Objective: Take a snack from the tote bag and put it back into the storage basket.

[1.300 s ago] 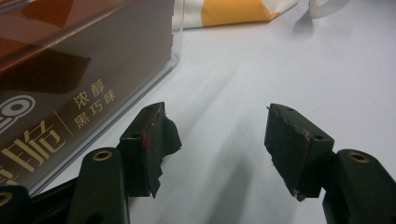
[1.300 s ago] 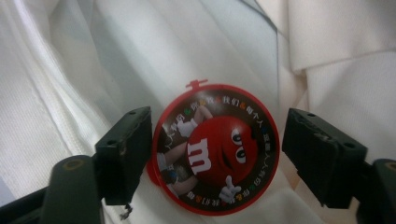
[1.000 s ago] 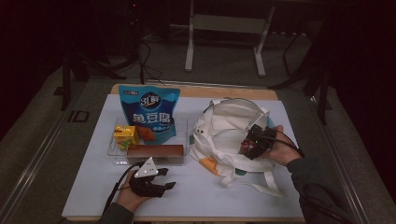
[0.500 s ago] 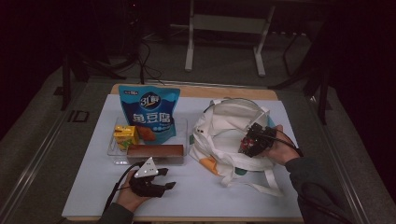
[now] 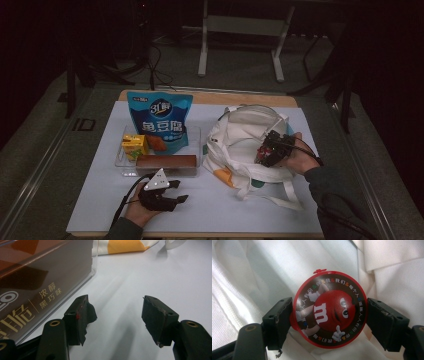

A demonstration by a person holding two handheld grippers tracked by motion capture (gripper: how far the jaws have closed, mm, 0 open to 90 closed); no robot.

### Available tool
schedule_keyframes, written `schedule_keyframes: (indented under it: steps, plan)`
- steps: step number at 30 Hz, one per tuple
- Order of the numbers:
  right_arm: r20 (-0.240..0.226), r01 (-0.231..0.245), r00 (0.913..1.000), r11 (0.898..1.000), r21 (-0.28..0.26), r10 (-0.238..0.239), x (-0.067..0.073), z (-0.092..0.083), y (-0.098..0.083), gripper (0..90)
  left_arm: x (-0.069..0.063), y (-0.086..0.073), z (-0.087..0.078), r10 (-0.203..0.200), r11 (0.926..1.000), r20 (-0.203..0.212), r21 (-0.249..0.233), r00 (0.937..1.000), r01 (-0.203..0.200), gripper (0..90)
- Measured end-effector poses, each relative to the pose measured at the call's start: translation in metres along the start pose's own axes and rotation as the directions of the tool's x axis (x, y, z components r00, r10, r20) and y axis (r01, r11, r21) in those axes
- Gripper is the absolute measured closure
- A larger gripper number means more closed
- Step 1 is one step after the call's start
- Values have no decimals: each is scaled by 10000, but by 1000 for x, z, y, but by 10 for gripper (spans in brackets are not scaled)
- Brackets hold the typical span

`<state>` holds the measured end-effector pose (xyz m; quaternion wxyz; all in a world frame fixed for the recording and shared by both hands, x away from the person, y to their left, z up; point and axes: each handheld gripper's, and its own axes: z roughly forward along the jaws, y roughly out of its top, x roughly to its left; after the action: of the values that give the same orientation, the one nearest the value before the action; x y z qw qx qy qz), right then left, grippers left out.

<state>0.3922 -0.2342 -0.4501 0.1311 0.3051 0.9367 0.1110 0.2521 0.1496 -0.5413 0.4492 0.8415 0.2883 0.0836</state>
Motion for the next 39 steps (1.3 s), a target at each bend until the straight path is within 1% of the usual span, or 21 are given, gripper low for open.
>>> schedule_keyframes:
  steps: [4,8,13,17,25,27,32,39]
  plan:
    - [-105,92,9999,10000,12,-91,-1,0,0,235,0,0,0,1,10000,-2,7,10000,-1,393]
    - [-178,286,9994,9996,24,-285,-2,1,0,217,0,0,0,5,10000,-1,7,10000,-5,393]
    - [-320,575,9979,9983,124,-571,-3,1,0,214,0,0,0,14,10000,5,12,10000,-14,393]
    - [-265,863,9960,9961,160,-858,-4,2,0,217,0,0,0,21,10000,8,15,10000,-21,393]
    - [-431,1080,9934,9937,300,-1067,-7,6,3,213,0,0,0,11,10000,4,5,10000,-11,393]
    - [-492,1183,9920,9924,332,-1166,-7,6,4,227,0,0,0,19,10000,2,5,10000,-19,393]
    - [-696,1132,9914,9930,347,-1106,-9,7,6,231,0,0,0,21,10000,3,4,10000,-21,393]
    - [-794,1129,9908,9928,399,-1094,-11,7,5,235,0,0,0,15,10000,9,-2,10000,-15,393]
